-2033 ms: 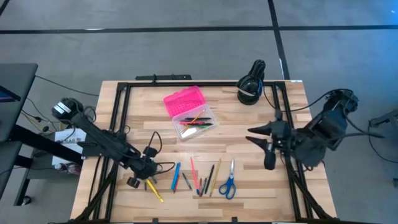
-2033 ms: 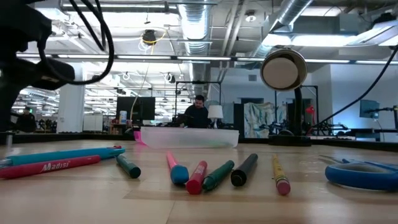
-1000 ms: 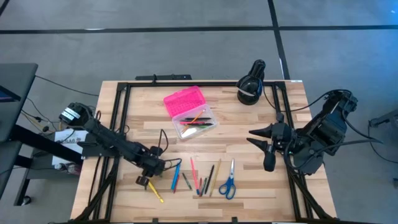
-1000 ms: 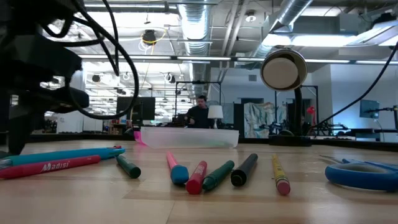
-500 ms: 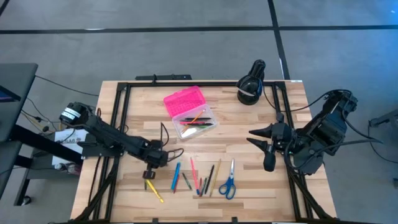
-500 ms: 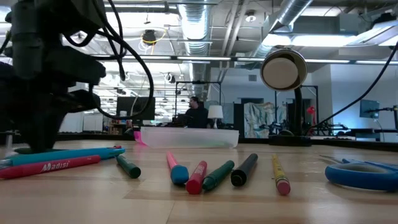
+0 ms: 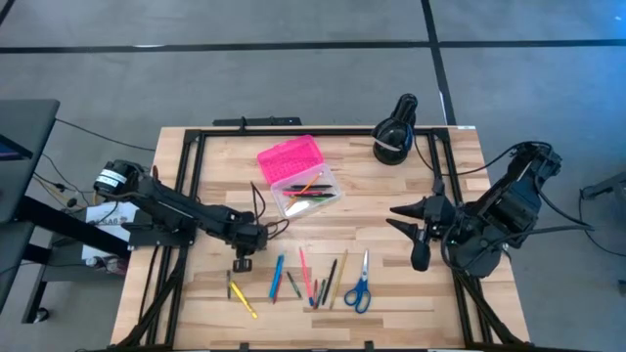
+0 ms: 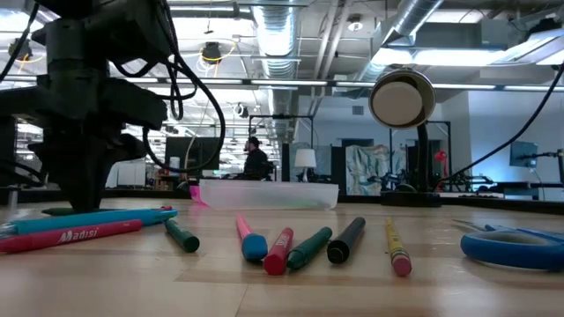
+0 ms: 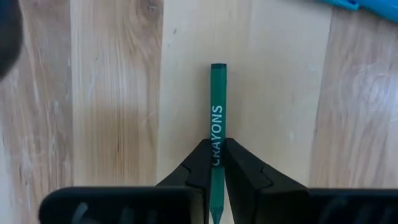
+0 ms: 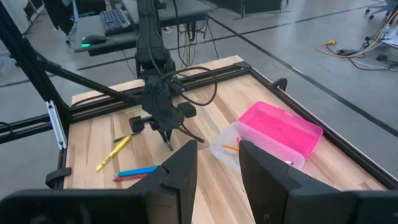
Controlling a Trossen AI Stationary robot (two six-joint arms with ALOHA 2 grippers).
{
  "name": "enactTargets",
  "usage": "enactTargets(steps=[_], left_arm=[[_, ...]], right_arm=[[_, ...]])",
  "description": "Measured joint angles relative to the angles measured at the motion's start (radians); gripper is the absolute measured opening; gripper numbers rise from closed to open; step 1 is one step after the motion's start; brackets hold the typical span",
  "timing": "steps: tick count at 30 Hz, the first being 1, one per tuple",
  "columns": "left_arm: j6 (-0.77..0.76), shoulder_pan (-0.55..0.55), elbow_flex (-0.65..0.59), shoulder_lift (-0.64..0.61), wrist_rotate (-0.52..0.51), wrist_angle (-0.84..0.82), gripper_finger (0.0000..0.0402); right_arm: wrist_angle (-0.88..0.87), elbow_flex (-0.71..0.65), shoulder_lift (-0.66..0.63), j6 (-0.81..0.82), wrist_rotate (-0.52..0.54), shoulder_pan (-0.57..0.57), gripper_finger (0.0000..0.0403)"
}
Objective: Pick & place school supplies into a supply box
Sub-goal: Put the green crayon into the pink supply box
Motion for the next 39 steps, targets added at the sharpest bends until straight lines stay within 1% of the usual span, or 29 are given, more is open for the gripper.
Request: enactTargets(steps=[3, 8, 16, 20, 24, 29, 32, 35, 39], left_arm=[[0.002, 0.020, 0.017, 0.002, 0.026, -0.006, 0.0014], [0.026, 0.061, 0.067, 0.004, -0.009, 0.004, 0.0013], [0.061, 0.140, 0.175, 0.004, 0.023, -0.013, 0.0013], [0.075, 0.204, 0.253, 0.003, 0.011, -0.011, 0.0013], [0.091, 0.309, 0.310, 0.003, -0.028, 0.037, 0.0012], [0.104, 0.449, 0.320, 0.003, -0.031, 0.141, 0.0012], [0.116, 0.507, 0.321, 0.014, -0.021, 0.173, 0.0012], [0.137, 0.540, 0.321, 0.031, 0.024, 0.174, 0.0012], [0.150, 0.543, 0.321, 0.070, 0.031, 0.167, 0.0015]], right_arm=[[0.000, 0.000, 0.000, 0.000, 0.000, 0.000, 0.0111], [0.000, 0.000, 0.000, 0.000, 0.000, 0.000, 0.0111], [0.000, 0.000, 0.000, 0.000, 0.000, 0.000, 0.0111], [0.000, 0.000, 0.000, 0.000, 0.000, 0.000, 0.0111], [0.000, 0.000, 0.000, 0.000, 0.001, 0.000, 0.0111], [0.000, 0.000, 0.000, 0.000, 0.001, 0.000, 0.0111], [0.000, 0.000, 0.000, 0.000, 0.002, 0.000, 0.0111], [0.000, 0.000, 0.000, 0.000, 0.001, -0.007, 0.0111], [0.000, -0.001, 0.000, -0.001, 0.002, -0.020, 0.0111]])
